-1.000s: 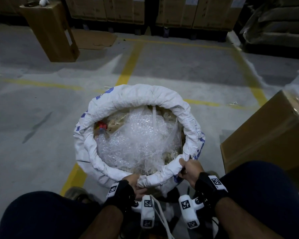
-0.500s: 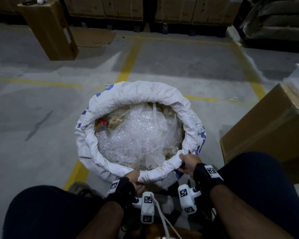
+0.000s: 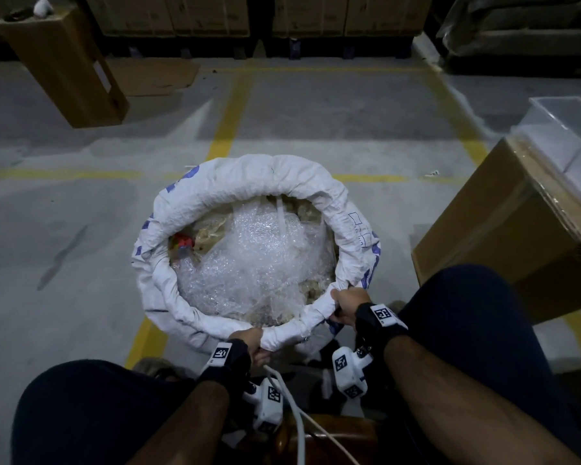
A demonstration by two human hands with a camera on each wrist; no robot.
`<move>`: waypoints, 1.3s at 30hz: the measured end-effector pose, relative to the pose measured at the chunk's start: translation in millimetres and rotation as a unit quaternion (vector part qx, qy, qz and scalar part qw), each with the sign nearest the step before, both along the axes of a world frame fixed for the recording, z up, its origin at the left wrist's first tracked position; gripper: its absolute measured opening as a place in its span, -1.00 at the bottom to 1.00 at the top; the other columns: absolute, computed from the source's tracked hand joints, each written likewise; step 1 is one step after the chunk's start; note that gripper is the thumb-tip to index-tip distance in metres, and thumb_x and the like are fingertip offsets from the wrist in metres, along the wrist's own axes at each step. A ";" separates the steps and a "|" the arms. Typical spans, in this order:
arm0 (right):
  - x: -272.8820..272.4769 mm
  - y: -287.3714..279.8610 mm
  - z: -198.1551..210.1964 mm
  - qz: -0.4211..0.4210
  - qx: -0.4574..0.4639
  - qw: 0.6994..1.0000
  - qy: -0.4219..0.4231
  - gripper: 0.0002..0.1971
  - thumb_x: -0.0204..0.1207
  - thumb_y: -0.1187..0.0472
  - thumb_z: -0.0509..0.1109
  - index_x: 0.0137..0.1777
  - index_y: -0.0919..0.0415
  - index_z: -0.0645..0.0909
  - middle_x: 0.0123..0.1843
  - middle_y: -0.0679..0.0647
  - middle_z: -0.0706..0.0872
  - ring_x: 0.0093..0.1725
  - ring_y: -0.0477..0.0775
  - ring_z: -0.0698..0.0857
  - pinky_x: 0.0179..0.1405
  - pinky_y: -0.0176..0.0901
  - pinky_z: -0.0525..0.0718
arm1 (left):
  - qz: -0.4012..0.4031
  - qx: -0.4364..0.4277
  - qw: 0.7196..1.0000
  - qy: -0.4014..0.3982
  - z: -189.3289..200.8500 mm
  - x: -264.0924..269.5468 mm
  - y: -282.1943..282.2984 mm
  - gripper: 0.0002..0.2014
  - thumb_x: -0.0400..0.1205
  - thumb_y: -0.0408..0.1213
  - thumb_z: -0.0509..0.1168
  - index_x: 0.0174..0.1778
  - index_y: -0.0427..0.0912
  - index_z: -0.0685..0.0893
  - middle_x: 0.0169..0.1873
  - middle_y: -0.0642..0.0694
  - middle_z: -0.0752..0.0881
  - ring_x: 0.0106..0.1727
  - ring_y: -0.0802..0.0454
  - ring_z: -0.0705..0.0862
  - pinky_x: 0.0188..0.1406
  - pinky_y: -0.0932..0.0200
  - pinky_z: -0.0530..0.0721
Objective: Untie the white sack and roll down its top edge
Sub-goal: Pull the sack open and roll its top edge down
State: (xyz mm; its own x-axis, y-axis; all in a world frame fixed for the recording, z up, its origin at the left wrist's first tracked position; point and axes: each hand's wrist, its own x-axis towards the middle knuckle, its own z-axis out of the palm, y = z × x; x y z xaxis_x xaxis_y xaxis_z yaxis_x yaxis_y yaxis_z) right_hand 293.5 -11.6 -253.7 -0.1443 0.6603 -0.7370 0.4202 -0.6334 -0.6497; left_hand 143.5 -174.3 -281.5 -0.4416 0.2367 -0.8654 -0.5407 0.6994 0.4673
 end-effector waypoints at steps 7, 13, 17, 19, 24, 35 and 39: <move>-0.3 21.7 -63.8 0.042 0.023 0.999 -0.016 -0.63 0.12 0.08 0.35 -0.08 0.23 0.63 0.02 0.36 0.74 -0.03 0.42 0.74 -0.02 0.37 0.74 | 0.064 0.029 0.997 -0.021 15.0 5.5 -1.3 -0.89 0.58 -0.51 0.17 -0.24 -0.40 0.57 -0.78 -0.23 0.62 -0.81 -0.05 0.59 -0.80 0.28 0.57; -0.3 12.1 -38.3 0.037 0.026 0.999 -0.002 -0.65 0.27 0.15 0.37 0.05 0.28 0.59 0.03 0.36 0.72 -0.04 0.41 0.74 -0.04 0.36 0.75 | 0.107 0.023 0.994 -0.013 14.2 3.4 1.1 -0.92 0.57 -0.54 0.19 -0.23 -0.38 0.54 -0.73 -0.25 0.64 -0.82 -0.05 0.58 -0.82 0.20 0.58; -1.1 -0.9 -5.4 0.020 0.022 0.999 0.013 -0.70 0.37 0.22 0.36 0.06 0.36 0.59 0.03 0.39 0.72 -0.03 0.40 0.75 -0.06 0.37 0.75 | 0.107 0.036 0.993 -0.020 14.6 5.4 0.2 -0.97 0.56 -0.49 0.26 -0.16 -0.33 0.58 -0.70 -0.21 0.67 -0.73 -0.03 0.65 -0.78 0.25 0.58; -1.0 -6.1 7.1 0.004 0.016 0.999 0.029 -0.81 0.47 0.30 0.34 0.06 0.33 0.58 0.07 0.38 0.70 0.02 0.40 0.73 -0.07 0.32 0.76 | 0.121 0.050 0.991 -0.036 13.0 5.7 -0.5 -0.91 0.57 -0.49 0.25 -0.04 -0.32 0.59 -0.48 -0.26 0.71 -0.52 -0.09 0.69 -0.75 0.25 0.62; 0.5 -9.6 13.7 -0.016 0.009 0.999 0.043 -0.80 0.49 0.33 0.34 0.10 0.36 0.58 0.09 0.37 0.69 0.06 0.39 0.71 0.01 0.34 0.73 | 0.135 0.062 0.987 -0.056 12.3 8.3 1.0 -0.91 0.61 -0.48 0.18 -0.17 -0.29 0.55 -0.33 -0.25 0.63 -0.37 -0.06 0.61 -0.68 0.27 0.65; -11.9 1.0 20.2 -0.125 -0.047 0.980 0.147 -0.78 0.57 0.46 0.23 0.19 0.40 0.55 -0.01 0.30 0.64 -0.03 0.24 0.65 -0.19 0.06 0.70 | 0.239 0.142 0.954 -0.110 27.5 -4.0 10.0 -0.80 0.73 -0.45 -0.02 0.13 -0.34 0.49 -0.22 -0.20 0.54 -0.15 -0.08 0.61 -0.12 0.14 0.61; -24.8 7.0 23.9 -0.190 -0.084 0.950 0.232 -0.77 0.60 0.46 0.21 0.23 0.41 0.53 -0.08 0.31 0.68 -0.14 0.21 0.68 -0.30 0.12 0.71 | 0.314 0.204 0.916 -0.143 38.2 -15.0 17.1 -0.75 0.75 -0.40 0.04 0.33 -0.35 0.44 0.15 -0.34 0.62 0.33 -0.16 0.56 0.40 0.01 0.43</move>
